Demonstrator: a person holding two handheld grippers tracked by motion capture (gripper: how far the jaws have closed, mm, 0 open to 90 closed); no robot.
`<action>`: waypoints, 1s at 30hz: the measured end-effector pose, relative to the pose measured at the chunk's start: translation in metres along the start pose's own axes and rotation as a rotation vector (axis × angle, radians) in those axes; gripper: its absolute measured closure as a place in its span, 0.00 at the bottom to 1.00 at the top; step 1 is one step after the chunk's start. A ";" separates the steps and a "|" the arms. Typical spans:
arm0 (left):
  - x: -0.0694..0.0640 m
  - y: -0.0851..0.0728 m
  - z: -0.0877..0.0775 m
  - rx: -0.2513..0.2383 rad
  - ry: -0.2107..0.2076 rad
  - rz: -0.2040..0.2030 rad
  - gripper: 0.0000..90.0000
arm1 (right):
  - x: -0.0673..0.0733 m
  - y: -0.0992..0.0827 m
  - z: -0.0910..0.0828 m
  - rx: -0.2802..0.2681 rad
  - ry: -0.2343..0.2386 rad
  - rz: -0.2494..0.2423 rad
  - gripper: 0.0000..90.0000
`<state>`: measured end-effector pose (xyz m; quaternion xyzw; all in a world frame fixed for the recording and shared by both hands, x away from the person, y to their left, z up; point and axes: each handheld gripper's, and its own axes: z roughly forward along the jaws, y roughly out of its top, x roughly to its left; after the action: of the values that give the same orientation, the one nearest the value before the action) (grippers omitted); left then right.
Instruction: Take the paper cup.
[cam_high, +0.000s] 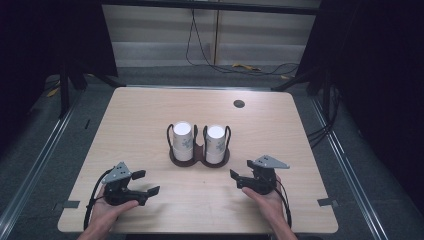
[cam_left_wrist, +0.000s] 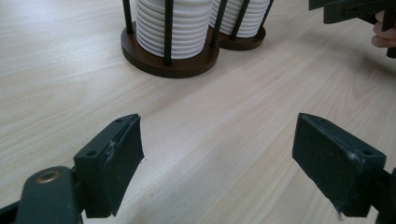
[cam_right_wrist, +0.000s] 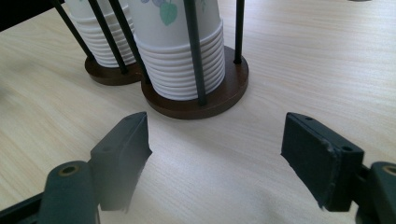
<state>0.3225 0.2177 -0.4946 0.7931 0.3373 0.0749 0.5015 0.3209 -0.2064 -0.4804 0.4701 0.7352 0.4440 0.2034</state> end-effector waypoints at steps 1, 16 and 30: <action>0.000 0.000 0.001 -0.001 -0.002 -0.006 0.19 | 0.001 0.000 0.000 0.001 0.007 -0.002 0.27; 0.002 0.000 0.008 0.026 -0.043 -0.027 0.21 | 0.008 0.007 -0.002 -0.002 0.113 -0.052 0.35; -0.006 0.001 0.010 0.041 -0.067 0.009 0.21 | 0.014 0.021 -0.007 0.002 0.185 -0.076 0.38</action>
<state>0.3224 0.2062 -0.4975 0.8067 0.3181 0.0436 0.4961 0.3197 -0.1940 -0.4576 0.3992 0.7686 0.4766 0.1508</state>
